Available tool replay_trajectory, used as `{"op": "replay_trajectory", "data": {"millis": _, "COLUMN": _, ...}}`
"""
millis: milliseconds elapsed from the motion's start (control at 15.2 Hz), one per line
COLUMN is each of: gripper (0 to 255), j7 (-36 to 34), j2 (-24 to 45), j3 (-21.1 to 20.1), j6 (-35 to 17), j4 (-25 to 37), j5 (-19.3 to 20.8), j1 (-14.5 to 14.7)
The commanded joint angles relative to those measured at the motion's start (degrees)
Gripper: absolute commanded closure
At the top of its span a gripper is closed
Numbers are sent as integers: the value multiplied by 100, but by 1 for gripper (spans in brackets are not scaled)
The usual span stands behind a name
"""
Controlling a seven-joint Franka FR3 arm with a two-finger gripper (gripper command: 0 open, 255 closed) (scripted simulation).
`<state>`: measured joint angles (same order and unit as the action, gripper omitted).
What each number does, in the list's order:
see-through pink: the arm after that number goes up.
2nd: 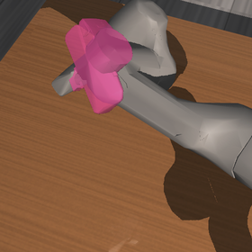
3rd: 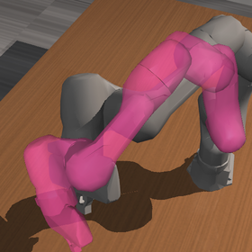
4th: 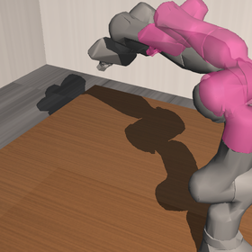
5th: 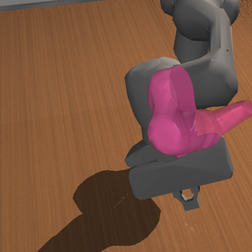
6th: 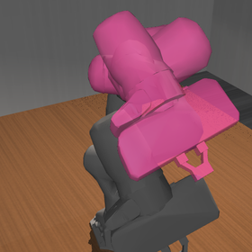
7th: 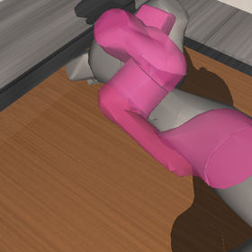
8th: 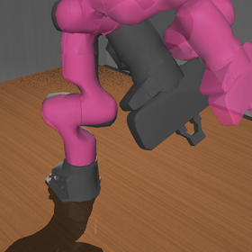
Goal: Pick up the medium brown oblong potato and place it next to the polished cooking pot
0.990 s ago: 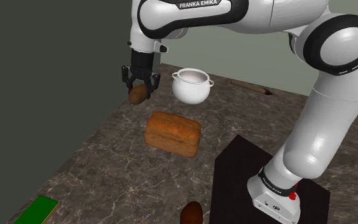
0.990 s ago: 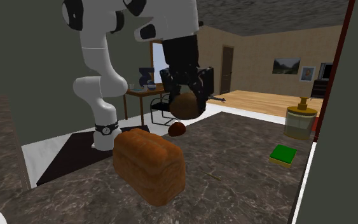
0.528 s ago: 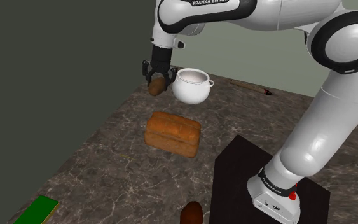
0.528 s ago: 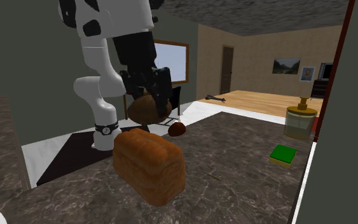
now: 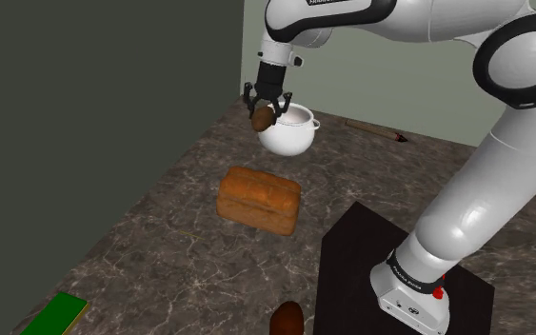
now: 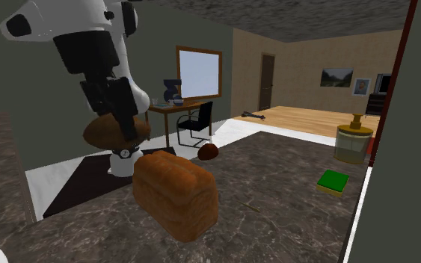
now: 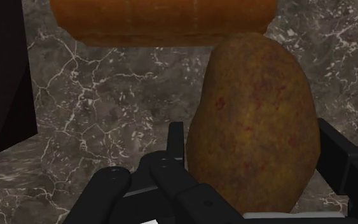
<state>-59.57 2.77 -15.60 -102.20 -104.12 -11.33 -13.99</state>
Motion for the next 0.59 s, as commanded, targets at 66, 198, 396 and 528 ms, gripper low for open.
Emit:
{"op": "replay_trajectory", "data": {"millis": 66, "gripper": 255, "j7": 386, "j2": 35, "j3": 187, "j6": 80, "j4": 39, "j5": 36, "j1": -205}}
{"op": "replay_trajectory", "data": {"millis": 198, "gripper": 255, "j7": 636, "j2": 59, "j3": 313, "j6": 149, "j4": 81, "j5": 63, "j1": -343}}
{"op": "replay_trajectory", "data": {"millis": 396, "gripper": 255, "j7": 1002, "j2": 136, "j3": 498, "j6": 257, "j4": 196, "j5": 112, "j1": -549}}
{"op": "replay_trajectory", "data": {"millis": 528, "gripper": 255, "j7": 1240, "j2": 215, "j3": 617, "j6": 334, "j4": 306, "j5": 149, "j1": -684}}
